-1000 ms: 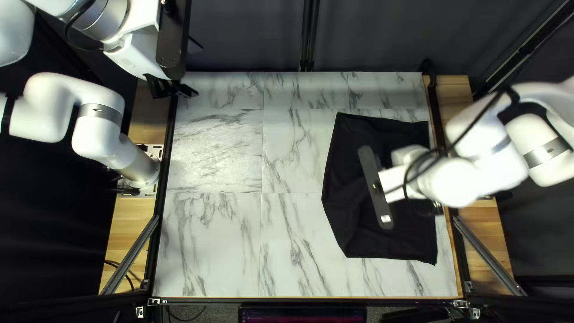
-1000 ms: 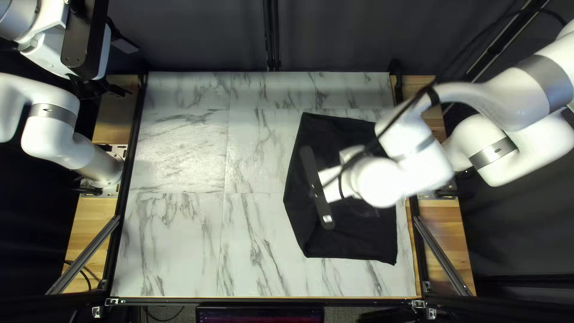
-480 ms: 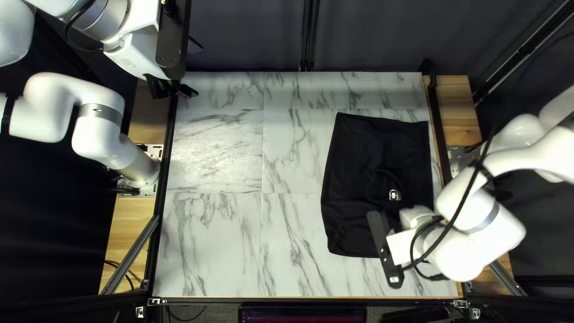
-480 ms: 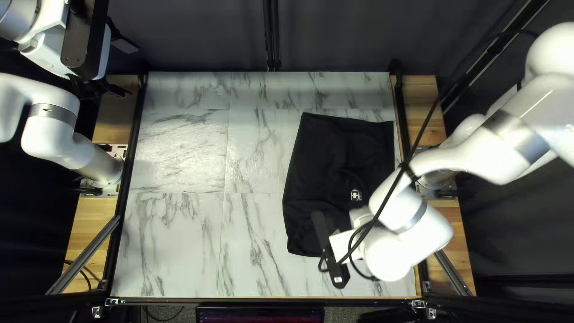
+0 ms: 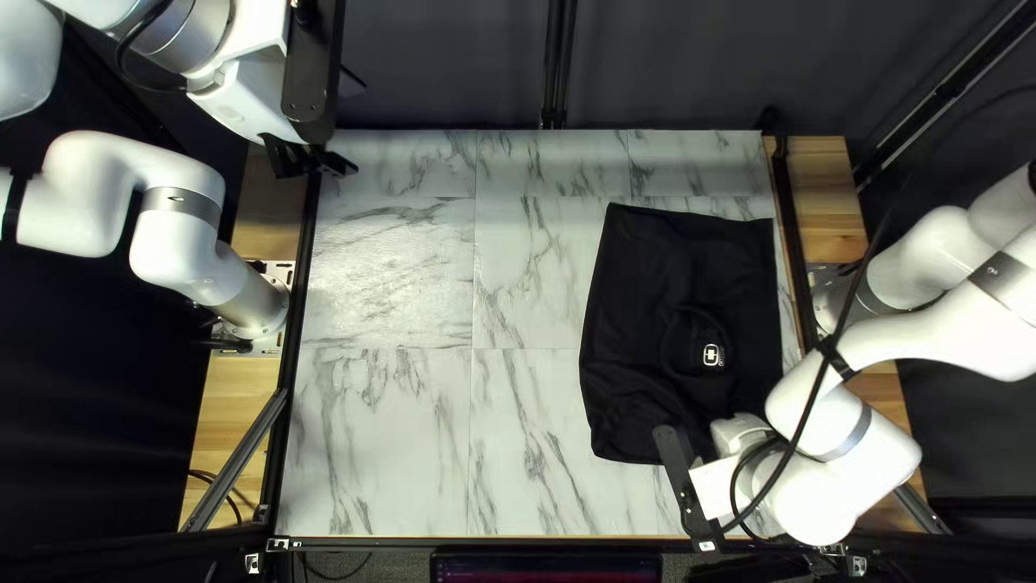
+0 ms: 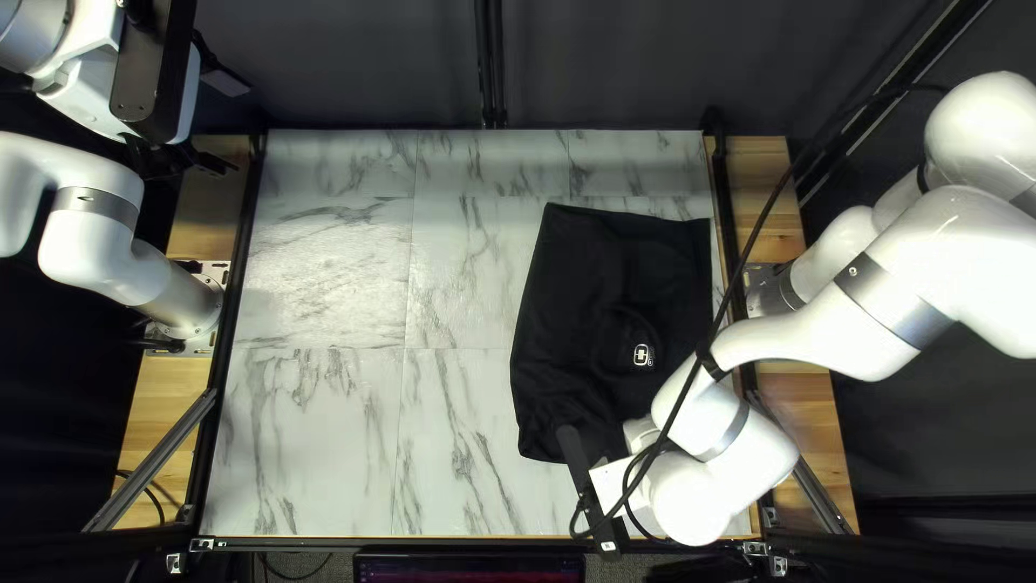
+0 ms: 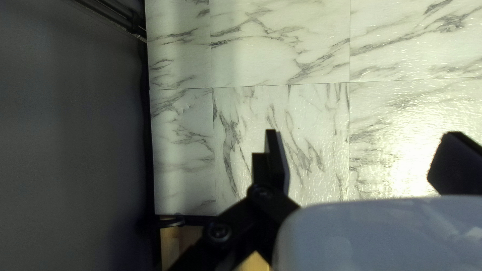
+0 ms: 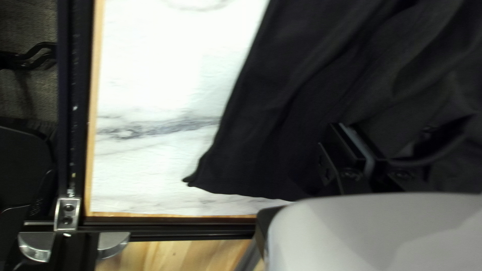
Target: Fold t-shirt
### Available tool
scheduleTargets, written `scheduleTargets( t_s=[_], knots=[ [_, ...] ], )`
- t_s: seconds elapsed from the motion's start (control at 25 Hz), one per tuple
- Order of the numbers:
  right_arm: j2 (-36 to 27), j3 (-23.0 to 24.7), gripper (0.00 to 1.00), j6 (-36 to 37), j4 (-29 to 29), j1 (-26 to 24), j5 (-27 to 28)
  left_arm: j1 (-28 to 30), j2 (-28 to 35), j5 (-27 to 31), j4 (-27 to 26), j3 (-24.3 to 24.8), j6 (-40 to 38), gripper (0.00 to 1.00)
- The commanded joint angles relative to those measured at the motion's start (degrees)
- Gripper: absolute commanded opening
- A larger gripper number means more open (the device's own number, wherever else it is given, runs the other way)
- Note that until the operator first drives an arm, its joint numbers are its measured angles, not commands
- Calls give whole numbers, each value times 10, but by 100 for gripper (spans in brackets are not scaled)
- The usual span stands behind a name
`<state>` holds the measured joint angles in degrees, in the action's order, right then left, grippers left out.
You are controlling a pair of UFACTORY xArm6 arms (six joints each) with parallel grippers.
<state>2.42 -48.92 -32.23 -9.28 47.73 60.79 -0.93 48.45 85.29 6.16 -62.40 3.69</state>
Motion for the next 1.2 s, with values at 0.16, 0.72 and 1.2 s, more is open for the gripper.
scheduleTargets(
  t_s=[0.16, 0.72, 1.2],
  knots=[
    [-4, 52, 0, 7, 42, 18, -57, 0, 0, 0, 0, 0, 0, 100],
    [-65, 82, 100, 70, 59, -11, -47, 0, 0, 0, 0, 0, 0, 100],
    [-260, 211, 100, 259, 55, -194, -21, 0, 0, 0, 0, 0, 0, 100]
  ],
)
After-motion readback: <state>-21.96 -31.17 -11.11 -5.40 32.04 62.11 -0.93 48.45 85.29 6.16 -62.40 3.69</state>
